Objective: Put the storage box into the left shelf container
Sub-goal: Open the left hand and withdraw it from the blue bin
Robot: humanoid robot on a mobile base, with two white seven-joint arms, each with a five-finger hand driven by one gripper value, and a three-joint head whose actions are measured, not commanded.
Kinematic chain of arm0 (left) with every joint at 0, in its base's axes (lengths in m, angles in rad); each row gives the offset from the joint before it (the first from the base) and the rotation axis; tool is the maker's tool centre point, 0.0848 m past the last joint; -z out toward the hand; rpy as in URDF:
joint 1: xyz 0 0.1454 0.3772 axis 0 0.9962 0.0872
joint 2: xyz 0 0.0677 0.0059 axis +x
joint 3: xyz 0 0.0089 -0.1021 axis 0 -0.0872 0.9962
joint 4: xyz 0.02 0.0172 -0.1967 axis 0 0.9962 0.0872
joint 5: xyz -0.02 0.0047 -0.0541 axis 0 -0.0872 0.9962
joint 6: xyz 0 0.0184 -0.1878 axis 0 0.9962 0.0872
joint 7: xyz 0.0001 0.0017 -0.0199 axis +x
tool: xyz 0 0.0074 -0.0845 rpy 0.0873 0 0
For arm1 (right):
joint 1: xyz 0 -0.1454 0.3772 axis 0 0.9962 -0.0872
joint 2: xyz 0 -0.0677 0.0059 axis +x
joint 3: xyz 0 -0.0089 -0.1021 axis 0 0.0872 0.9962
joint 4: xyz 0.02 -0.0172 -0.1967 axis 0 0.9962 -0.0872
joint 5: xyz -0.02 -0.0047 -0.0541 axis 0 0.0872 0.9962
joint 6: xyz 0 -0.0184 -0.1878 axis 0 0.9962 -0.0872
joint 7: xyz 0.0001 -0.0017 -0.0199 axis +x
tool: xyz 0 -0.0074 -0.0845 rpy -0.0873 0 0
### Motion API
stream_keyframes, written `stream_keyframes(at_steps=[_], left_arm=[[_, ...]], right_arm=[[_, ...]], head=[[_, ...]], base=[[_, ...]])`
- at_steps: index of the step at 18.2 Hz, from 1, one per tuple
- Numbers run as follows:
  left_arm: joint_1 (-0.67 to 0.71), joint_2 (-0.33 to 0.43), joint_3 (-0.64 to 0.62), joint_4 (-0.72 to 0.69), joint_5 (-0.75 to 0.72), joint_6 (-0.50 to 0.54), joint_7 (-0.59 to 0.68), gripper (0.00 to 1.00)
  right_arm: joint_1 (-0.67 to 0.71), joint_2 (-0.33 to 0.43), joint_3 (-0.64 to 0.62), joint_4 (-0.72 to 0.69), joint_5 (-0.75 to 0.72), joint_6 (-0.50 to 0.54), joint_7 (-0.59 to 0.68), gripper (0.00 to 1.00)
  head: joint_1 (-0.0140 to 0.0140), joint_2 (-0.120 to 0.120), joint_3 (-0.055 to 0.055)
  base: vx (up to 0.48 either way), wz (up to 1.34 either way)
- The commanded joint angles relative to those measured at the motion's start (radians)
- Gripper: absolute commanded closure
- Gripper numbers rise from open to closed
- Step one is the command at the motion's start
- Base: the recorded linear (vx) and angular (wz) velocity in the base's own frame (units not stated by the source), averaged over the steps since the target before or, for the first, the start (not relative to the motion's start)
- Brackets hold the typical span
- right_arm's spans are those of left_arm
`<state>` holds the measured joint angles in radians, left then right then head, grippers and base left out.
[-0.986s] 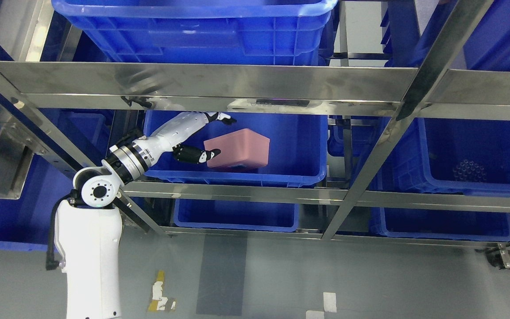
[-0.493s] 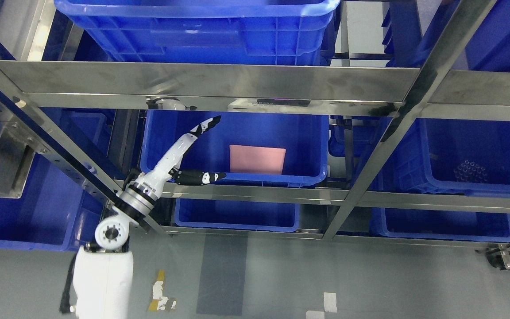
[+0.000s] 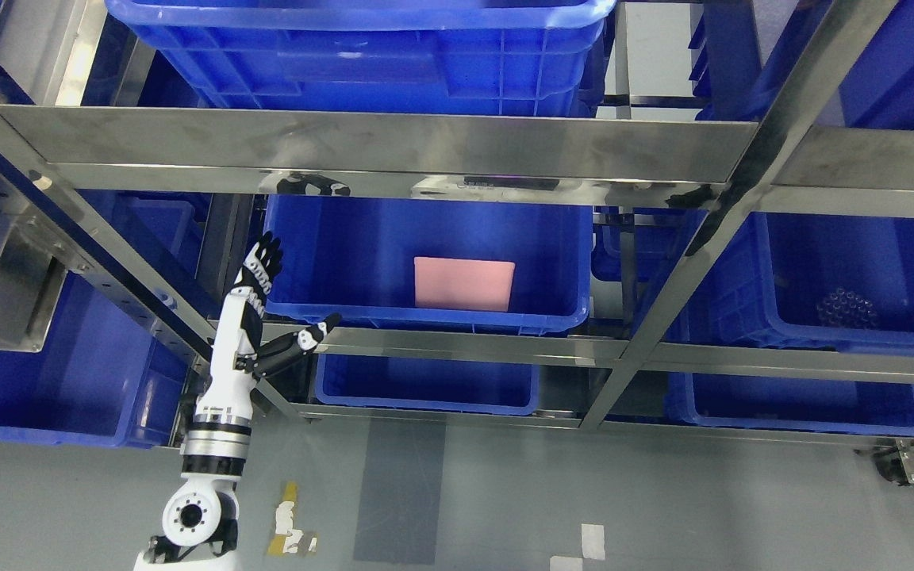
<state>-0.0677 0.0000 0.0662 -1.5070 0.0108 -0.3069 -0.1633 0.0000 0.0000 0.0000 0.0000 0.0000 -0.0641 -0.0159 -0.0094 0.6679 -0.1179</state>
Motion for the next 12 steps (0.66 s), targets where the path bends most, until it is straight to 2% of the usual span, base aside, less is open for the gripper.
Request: stream_keyframes(at_steps=[1,12], left_arm=[[0.054,0.017,0.021,-0.173,0.118,0.077,0.011,0.00],[0.032,0.017,-0.009,-0.173,0.118,0.074,0.011,0.00]], right_arm=[[-0.006,-0.017,-0.003,-0.017,-0.002,0.000,0.002,0.00],[-0.006,-0.017,-0.003,-0.017,-0.002,0.000,0.004,0.00]], head=[[0.0000,0.000,0.000],[0.0000,0.000,0.000]], base=[[0.000,0.00],[0.000,0.00]])
